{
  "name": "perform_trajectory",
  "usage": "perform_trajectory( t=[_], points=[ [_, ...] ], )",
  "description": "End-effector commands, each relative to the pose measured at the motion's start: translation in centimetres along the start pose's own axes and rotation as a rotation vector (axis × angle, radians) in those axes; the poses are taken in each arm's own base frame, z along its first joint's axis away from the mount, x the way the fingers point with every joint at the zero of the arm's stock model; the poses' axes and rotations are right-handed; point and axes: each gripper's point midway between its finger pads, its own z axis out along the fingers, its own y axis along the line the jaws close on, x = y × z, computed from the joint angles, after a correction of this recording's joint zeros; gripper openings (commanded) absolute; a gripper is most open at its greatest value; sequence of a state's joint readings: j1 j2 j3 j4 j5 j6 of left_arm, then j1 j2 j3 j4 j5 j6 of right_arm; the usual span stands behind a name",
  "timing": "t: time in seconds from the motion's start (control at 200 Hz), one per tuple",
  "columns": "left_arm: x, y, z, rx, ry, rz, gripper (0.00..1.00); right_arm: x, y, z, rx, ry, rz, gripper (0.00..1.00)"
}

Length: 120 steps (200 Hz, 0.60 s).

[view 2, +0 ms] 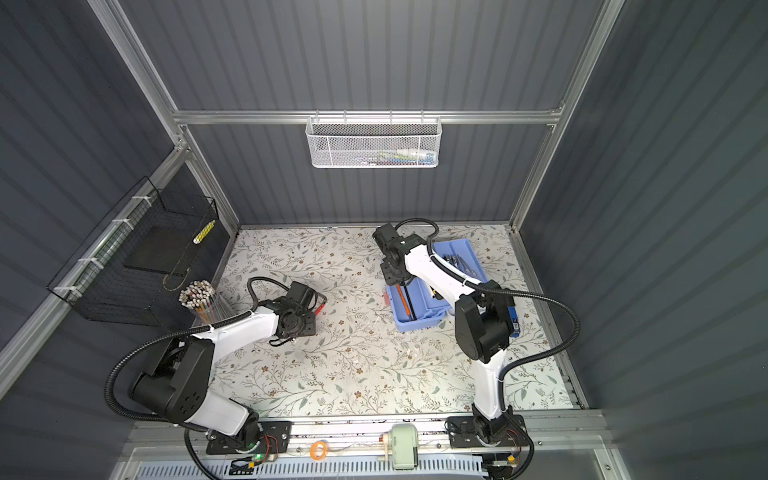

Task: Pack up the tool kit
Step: 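Lower the black hex key beside the orange hex key and open the right gripper, then grasp the red-handled hex wrench with the left gripper and lift it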

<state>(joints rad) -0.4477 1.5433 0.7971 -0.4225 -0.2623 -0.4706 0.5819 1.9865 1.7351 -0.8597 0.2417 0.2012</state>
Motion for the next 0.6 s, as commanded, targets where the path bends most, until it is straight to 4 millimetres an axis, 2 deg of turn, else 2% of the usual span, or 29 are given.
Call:
perform_trajectory(
  t=[0.0, 0.285, 0.365, 0.51, 0.595],
  points=[
    [-0.9, -0.6, 0.1, 0.022, -0.003, 0.027, 0.56, 0.5, -0.2, -0.6, -0.004, 0.004, 0.013, 0.49],
    [0.4, -1.4, 1.5, 0.056, 0.064, 0.063, 0.50, 0.9, -0.7, -1.2, 0.004, -0.005, 0.021, 0.49],
    [0.7, -2.3, 1.7, 0.104, 0.074, 0.065, 0.42, 1.0, -0.8, -1.4, 0.001, -0.007, 0.028, 0.50],
    [1.2, -3.6, 1.7, 0.172, 0.107, 0.067, 0.22, 1.3, -0.4, -1.7, -0.033, -0.017, 0.056, 0.53],
    [1.4, -4.0, 1.6, 0.199, 0.105, 0.061, 0.15, 1.2, 0.0, -1.9, -0.078, -0.029, 0.081, 0.53]
  ],
)
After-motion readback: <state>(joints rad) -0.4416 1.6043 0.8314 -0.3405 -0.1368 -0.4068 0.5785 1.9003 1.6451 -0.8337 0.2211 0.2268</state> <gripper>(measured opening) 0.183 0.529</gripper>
